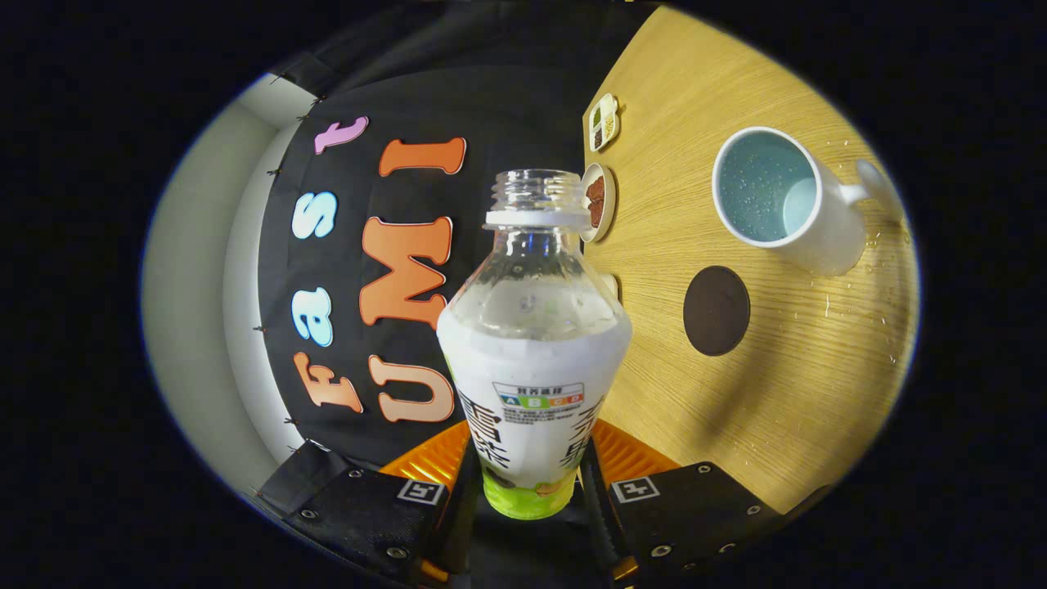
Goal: Take the bottle from table, then pour the juice into the cup, finally place the bottle on the coaster
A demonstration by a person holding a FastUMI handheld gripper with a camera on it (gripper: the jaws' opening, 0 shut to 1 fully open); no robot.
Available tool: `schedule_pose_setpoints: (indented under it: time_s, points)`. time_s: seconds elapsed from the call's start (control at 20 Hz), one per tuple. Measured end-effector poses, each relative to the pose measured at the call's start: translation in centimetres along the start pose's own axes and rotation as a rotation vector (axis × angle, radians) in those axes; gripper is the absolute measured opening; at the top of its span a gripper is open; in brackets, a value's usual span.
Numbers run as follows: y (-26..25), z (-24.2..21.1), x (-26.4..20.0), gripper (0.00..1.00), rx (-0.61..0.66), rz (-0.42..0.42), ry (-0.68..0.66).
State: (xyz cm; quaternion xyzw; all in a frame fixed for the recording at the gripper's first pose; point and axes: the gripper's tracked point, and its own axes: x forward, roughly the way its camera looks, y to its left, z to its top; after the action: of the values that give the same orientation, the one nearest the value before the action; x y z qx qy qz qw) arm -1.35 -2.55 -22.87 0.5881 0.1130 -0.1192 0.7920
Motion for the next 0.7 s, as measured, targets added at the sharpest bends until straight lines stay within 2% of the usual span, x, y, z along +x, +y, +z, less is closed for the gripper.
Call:
schedule_pose_setpoints:
  time_s: [0.7]
  points:
    - [-0.03,0.26,0.32,0.59,0.132,-0.018,0.017]
